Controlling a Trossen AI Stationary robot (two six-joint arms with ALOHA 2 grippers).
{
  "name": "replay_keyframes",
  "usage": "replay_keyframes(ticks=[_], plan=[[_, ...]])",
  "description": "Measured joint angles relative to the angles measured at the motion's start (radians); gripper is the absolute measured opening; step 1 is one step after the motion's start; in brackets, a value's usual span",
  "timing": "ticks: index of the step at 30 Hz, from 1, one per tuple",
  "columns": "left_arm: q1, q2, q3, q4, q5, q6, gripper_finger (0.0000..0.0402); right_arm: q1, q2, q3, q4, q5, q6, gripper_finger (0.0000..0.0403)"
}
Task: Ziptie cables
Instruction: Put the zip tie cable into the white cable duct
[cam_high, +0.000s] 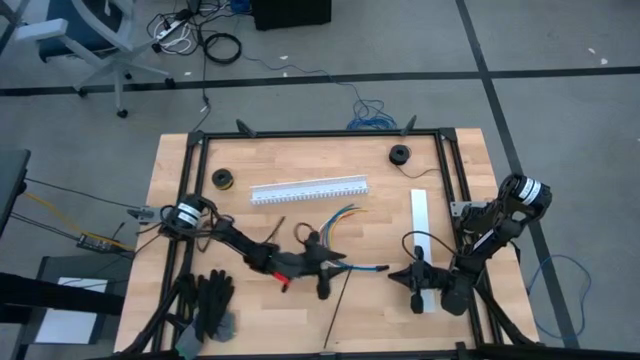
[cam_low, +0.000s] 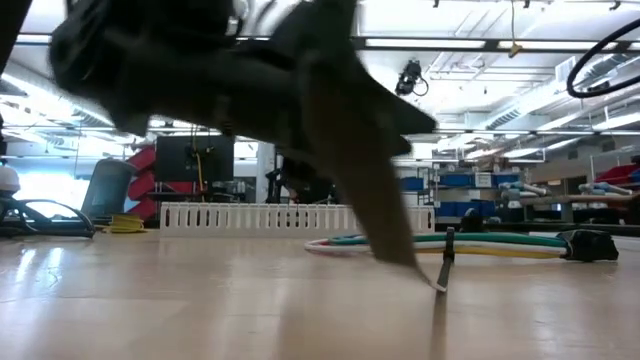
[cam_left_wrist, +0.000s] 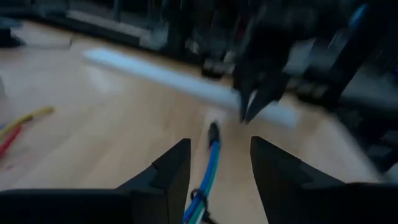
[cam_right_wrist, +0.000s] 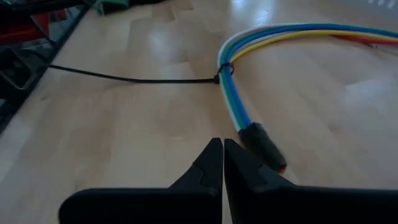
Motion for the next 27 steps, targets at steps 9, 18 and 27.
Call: replay_keyframes(ticks=[9, 18, 27], plan=[[-0.015, -0.001, -0.267, 0.504, -0.001, 0.062, 0.0142, -0.132, 0.000, 0.000, -0.002, -0.103, -0.094, 0.0000], [-0.015, -0.007, -0.354, 0.563, 0.002, 0.093, 0.0142, -0.259, -0.065, 0.000, 0.067, -0.237, -0.329, 0.0016], [-0.051, -0.025, -0.357, 0.562, 0.033, 0.046, 0.0142, -0.310, -0.181, 0.002, -0.207, -0.449, -0.351, 0.0067]])
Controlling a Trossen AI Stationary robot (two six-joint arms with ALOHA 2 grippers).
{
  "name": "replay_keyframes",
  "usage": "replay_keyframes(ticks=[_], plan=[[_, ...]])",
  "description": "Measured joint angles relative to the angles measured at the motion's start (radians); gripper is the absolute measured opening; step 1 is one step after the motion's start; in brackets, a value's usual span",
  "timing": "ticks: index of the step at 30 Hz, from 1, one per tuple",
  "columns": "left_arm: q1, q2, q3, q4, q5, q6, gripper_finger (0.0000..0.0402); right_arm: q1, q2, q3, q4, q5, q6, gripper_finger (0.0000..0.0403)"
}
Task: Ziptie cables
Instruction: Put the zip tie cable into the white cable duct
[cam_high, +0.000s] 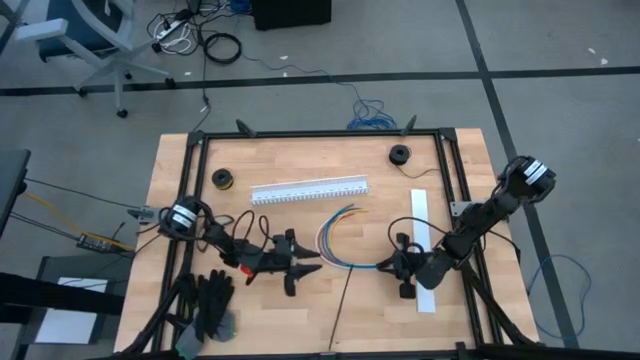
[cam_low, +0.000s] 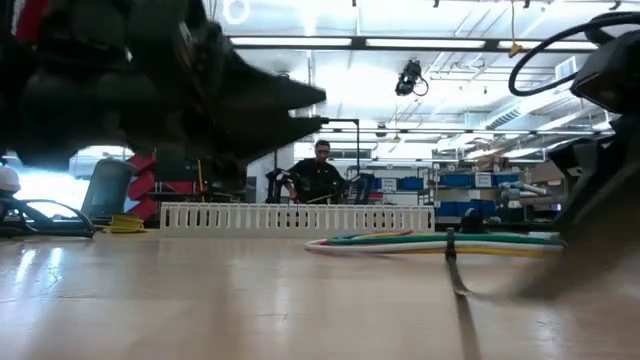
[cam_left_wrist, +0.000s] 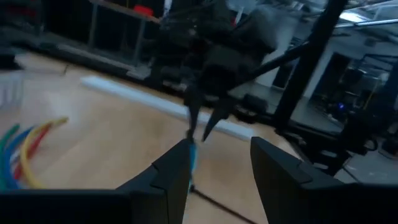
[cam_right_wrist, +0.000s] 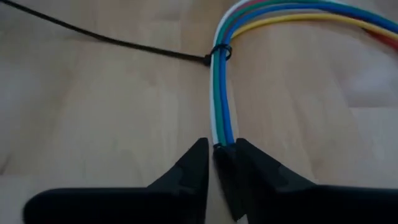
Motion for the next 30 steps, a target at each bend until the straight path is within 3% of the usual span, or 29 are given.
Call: replay_keyframes(ticks=[6, 15, 19, 24, 30], plan=[[-0.020, -0.154, -0.076, -0.073, -0.034, 0.053, 0.0142, -0.034, -0.030, -0.002, -0.034, -0.072, -0.056, 0.0107], [-0.033, -0.485, -0.153, -0.574, -0.136, 0.038, 0.0142, -0.088, -0.068, -0.002, -0.094, -0.119, -0.050, 0.0134], [-0.033, -0.509, -0.153, -0.647, -0.160, 0.036, 0.0142, -0.107, -0.052, 0.000, -0.133, -0.206, 0.002, 0.0132], [-0.032, -0.502, -0.153, -0.667, -0.162, 0.041, 0.0142, -0.130, -0.040, 0.000, -0.099, -0.216, -0.013, 0.0118], [-0.018, -0.502, -0.146, -0.672, -0.071, 0.103, 0.0142, -0.167, -0.038, -0.001, -0.072, -0.235, -0.048, 0.0061]])
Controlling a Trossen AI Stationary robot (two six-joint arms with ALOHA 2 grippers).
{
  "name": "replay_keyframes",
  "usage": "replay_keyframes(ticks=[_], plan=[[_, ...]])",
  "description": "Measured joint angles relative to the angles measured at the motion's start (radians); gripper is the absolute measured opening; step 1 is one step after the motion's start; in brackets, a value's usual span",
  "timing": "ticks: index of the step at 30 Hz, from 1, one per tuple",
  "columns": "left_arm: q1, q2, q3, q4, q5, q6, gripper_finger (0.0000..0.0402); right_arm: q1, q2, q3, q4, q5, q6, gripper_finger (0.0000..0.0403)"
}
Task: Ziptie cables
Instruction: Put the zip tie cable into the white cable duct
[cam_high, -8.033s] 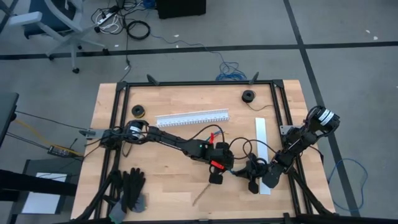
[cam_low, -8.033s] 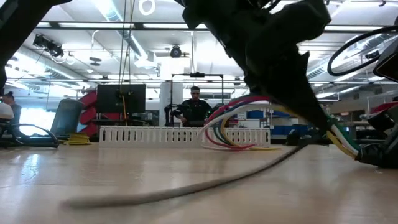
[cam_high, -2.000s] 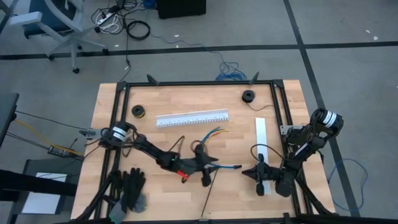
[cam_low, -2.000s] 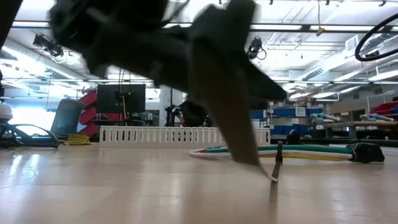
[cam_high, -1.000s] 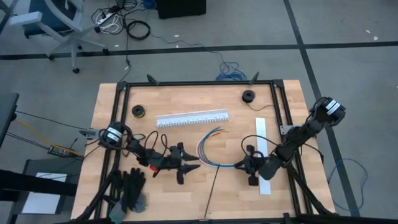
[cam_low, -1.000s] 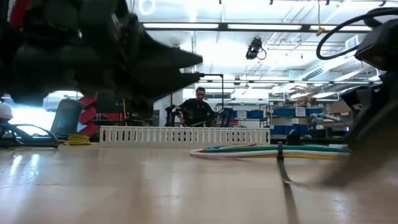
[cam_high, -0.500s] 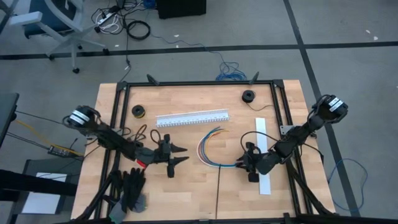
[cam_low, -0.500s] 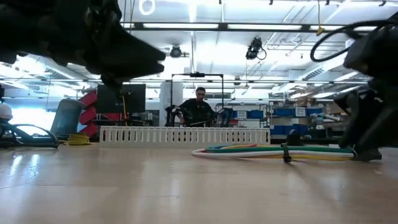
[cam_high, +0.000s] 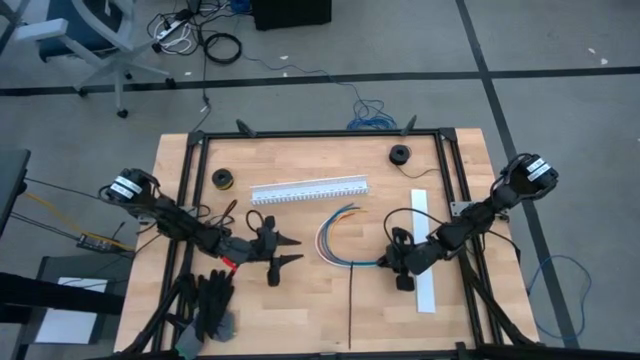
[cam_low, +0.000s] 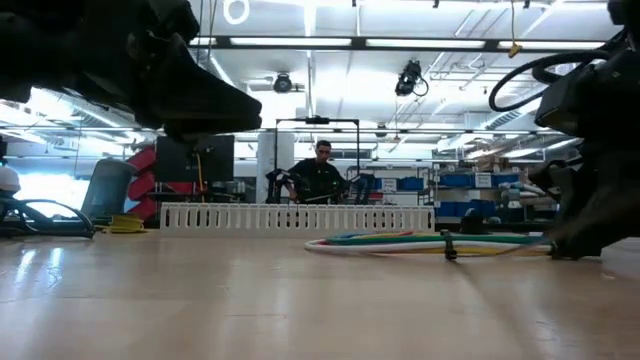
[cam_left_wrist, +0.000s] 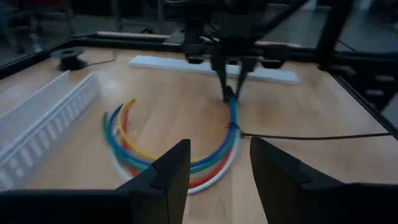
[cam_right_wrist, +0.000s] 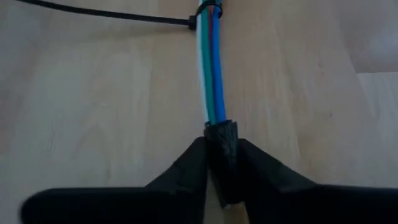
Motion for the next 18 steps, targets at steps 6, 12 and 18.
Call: replay_keyframes(ticks=[6, 12, 18], plan=[[0.075, 0.039, 0.139, -0.169, 0.190, 0.208, 0.0142, -0.023, 0.001, 0.000, 0.012, -0.008, 0.004, 0.0022], [0.166, 0.115, 0.392, -0.583, 0.229, 0.442, 0.0142, -0.030, 0.002, 0.000, 0.023, -0.007, 0.064, 0.0037], [0.254, 0.212, 0.610, -0.840, 0.409, 0.525, 0.0142, -0.039, 0.002, 0.000, 0.025, -0.007, 0.062, 0.0018]])
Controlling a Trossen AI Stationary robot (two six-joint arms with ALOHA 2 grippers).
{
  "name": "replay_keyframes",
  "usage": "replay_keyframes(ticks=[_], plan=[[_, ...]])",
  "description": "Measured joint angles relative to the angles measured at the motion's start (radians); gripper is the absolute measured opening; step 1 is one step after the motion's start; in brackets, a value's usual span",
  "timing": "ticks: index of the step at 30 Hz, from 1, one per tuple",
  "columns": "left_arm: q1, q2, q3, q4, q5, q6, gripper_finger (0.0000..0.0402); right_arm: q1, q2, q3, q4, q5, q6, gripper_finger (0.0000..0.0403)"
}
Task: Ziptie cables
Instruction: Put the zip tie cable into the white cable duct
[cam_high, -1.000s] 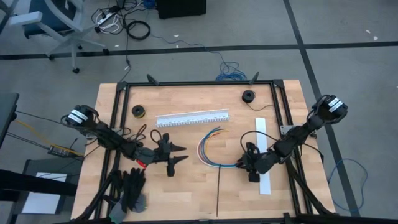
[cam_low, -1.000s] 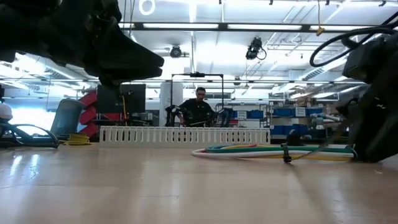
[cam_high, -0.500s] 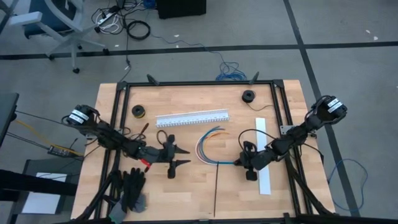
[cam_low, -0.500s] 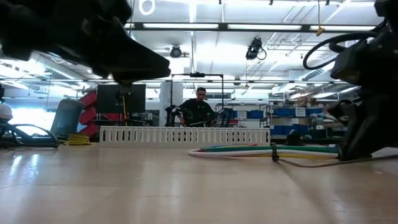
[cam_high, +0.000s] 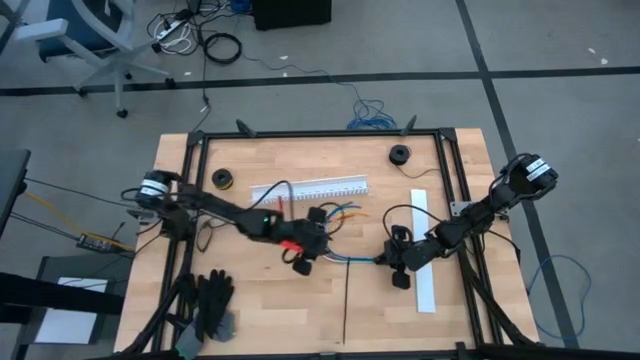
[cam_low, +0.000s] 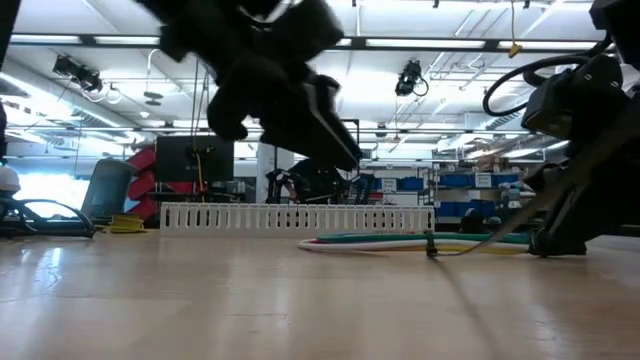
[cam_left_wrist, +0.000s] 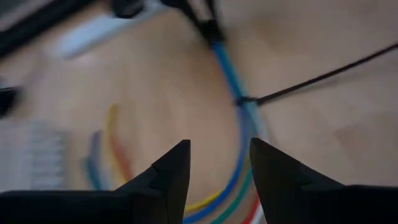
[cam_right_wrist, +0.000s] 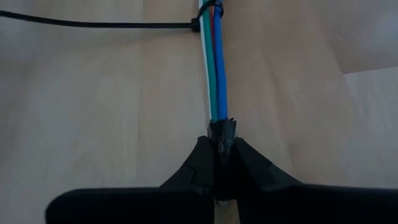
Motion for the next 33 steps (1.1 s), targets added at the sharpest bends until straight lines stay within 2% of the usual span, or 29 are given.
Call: replay_keyframes(ticks=[3, 7, 10, 14, 17, 20, 27, 33], plan=[[0.019, 0.056, 0.089, -0.090, 0.104, 0.016, 0.0142, -0.008, 0.000, 0.000, -0.001, 0.000, -0.002, 0.0018], [0.024, 0.137, 0.201, -0.202, 0.185, 0.052, 0.0142, -0.021, 0.000, 0.000, 0.001, -0.008, -0.019, 0.0018], [0.025, 0.203, 0.270, -0.272, 0.209, 0.055, 0.0142, -0.028, 0.000, 0.000, 0.013, -0.009, -0.019, 0.0018], [0.026, 0.288, 0.340, -0.348, 0.210, 0.056, 0.0142, -0.026, 0.000, 0.000, 0.055, -0.009, -0.022, 0.0018], [0.027, 0.325, 0.368, -0.361, 0.172, 0.059, 0.0142, -0.018, 0.000, 0.000, 0.068, -0.018, -0.026, 0.0018], [0.027, 0.332, 0.372, -0.336, 0.120, 0.059, 0.0142, -0.007, 0.000, 0.000, 0.069, -0.019, -0.021, 0.0018], [0.046, 0.324, 0.377, -0.281, 0.076, 0.063, 0.0142, -0.005, 0.000, 0.000, 0.066, -0.025, -0.019, 0.0018], [0.038, 0.314, 0.377, -0.292, 0.075, 0.033, 0.0142, -0.006, 0.000, 0.000, 0.056, -0.031, -0.019, 0.0018]])
